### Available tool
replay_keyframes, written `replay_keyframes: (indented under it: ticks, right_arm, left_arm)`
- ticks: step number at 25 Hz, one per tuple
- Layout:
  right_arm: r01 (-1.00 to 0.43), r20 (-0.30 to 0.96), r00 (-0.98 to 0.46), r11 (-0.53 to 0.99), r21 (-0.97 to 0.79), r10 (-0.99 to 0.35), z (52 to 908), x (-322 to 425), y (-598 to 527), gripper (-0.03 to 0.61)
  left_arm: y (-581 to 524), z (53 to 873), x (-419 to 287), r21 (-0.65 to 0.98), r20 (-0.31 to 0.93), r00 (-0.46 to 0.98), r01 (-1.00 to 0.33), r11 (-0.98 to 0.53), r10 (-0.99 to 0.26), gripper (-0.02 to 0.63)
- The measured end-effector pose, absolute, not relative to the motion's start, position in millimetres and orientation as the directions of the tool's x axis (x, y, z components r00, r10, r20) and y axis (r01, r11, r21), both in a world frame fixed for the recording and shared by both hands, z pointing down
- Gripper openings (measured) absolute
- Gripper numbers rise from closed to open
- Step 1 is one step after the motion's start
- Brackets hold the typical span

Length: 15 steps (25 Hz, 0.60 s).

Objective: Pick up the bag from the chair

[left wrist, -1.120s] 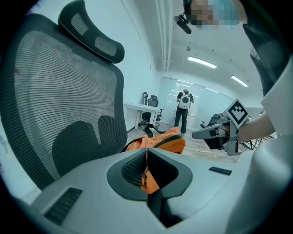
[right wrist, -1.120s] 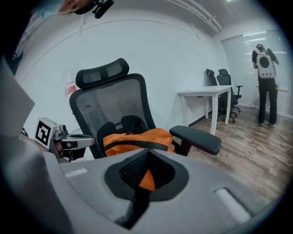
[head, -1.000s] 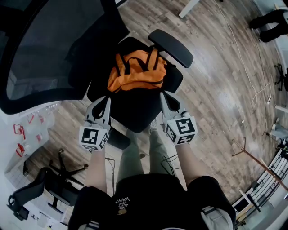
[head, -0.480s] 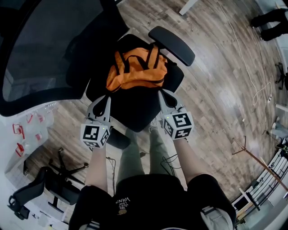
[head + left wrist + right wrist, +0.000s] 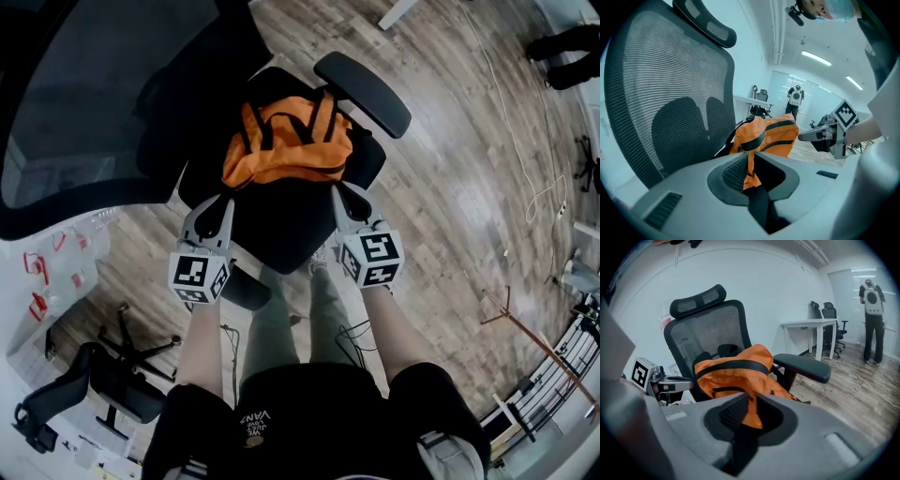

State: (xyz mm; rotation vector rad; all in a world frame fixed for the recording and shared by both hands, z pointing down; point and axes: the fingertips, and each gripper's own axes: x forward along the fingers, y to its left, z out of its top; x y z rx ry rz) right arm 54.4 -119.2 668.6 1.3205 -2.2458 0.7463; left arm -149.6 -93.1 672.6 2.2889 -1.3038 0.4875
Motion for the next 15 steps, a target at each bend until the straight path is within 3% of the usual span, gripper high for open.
replay_keyframes:
  ticks: [1, 2, 6, 9, 15]
  right_arm:
    - [-0.885, 0.609, -0.456, 0.401, -0.236, -0.649, 670.6, 53.8, -118.3, 0.114]
    - [-0.885, 0.616, -0.457, 0.400, -0.240, -0.642, 672.7, 53.2, -117.6, 0.164]
    - [-0.882, 0.621, -0.461, 0.403, -0.244, -0.634, 676.0, 51.4, -117.6, 0.171]
    - [-0.878, 0.627, -0.469, 0.405, -0.254, -0.622, 680.5, 48.5, -118.6, 0.264]
    - [-0.877, 0.621, -0.471, 0.409, -0.253, -0.626, 681.8, 43.8, -125.5, 0.273]
  left_arm:
    - [-92.4, 673.9, -149.5, 0.215, 0.515, 0.489, -0.869, -0.446, -0.704, 0.055]
    - [-91.9, 675.2, -149.1, 0.219, 0.517, 0.492, -0.867, -0.447, -0.700, 0.058]
    - [-92.0, 680.8, -145.1, 0.240, 0.525, 0.507, -0.859, -0.453, -0.683, 0.170]
    - [-93.8, 684.3, -141.3, 0.247, 0.525, 0.518, -0.852, -0.461, -0.676, 0.195]
    - [-103.0, 689.0, -137.5, 0.252, 0.528, 0.520, -0.851, -0.461, -0.671, 0.209]
